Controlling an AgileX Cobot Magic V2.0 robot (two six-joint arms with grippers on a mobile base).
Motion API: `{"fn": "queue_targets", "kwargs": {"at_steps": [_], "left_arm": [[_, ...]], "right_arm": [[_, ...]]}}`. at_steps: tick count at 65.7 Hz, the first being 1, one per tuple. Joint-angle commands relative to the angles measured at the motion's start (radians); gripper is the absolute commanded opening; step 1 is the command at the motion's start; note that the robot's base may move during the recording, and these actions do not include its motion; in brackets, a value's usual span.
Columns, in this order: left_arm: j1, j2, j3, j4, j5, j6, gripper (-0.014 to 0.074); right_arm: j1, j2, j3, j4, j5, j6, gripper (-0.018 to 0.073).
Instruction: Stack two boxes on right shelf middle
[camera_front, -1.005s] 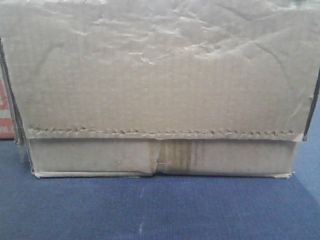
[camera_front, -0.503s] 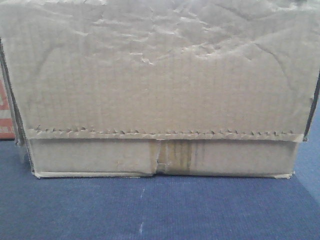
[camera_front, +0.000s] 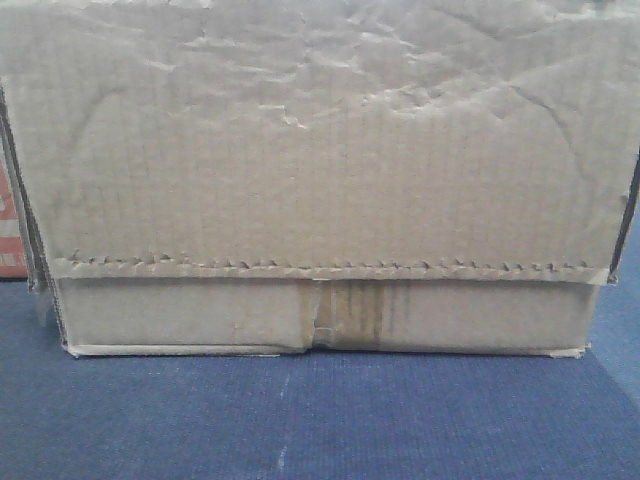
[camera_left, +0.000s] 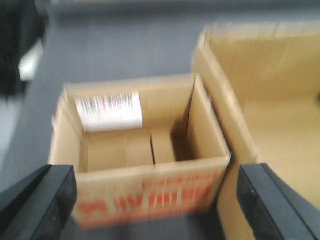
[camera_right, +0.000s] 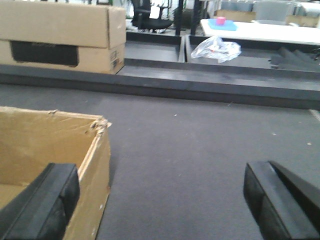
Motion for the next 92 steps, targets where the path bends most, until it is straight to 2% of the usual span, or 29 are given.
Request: {"fn": "queue_targets", "kwargs": {"at_steps": [1, 9, 12, 16, 21, 24, 30, 34, 46, 66, 81, 88, 92], "left_arm": [[-0.006, 0.103, -0.069, 0.028, 0.076, 0.006, 0.0561], [0.01, 0.257, -0.199, 0.125, 0.185, 0.006, 0.0561], [0.042, 0.316, -0.246, 0.124, 0.215, 0.011, 0.0561], [0.105, 0.385, -0.322, 0.062, 0.26, 0.085, 0.0557], [0.21, 0.465, -0.403, -0.077, 0.307, 0.204, 0.0536], [0.264, 0.507, -0.434, -0.127, 0.312, 0.251, 0.0524], [0.323, 0.581, -0.482, -0.139, 0.31, 0.32, 0.0507], [0.346, 0.633, -0.502, -0.127, 0.308, 0.328, 0.0506], [0.354, 0.753, -0.513, -0.056, 0.266, 0.328, 0.0506], [0.354, 0.884, -0.513, -0.057, 0.175, 0.328, 0.0506], [0.354, 0.948, -0.513, -0.088, 0.174, 0.328, 0.0505], [0.354, 0.955, -0.513, -0.107, 0.18, 0.328, 0.0449], [0.354, 0.955, -0.513, -0.11, 0.179, 0.328, 0.0349]], "right_arm": [[0.015, 0.007, -0.01, -0.009, -0.005, -0.002, 0.0559], [0.027, 0.007, -0.01, -0.009, -0.005, -0.002, 0.0559], [0.027, 0.007, -0.01, -0.009, -0.005, -0.002, 0.0559], [0.027, 0.007, -0.01, -0.009, -0.005, -0.002, 0.0559], [0.027, 0.007, -0.01, -0.009, -0.002, -0.002, 0.0559], [0.027, 0.007, -0.01, -0.009, 0.0, -0.002, 0.0559], [0.027, 0.007, -0.01, -0.009, 0.0, -0.002, 0.0559], [0.027, 0.007, -0.01, -0.009, 0.0, -0.002, 0.0559], [0.04, 0.007, -0.01, -0.009, -0.001, -0.002, 0.0559], [0.04, 0.007, -0.01, -0.009, -0.001, -0.002, 0.0559], [0.039, 0.007, -0.01, -0.019, -0.001, -0.002, 0.0559], [0.039, 0.007, -0.01, -0.021, -0.001, -0.002, 0.0559], [0.039, 0.007, -0.01, -0.021, -0.001, -0.002, 0.0559]]}}
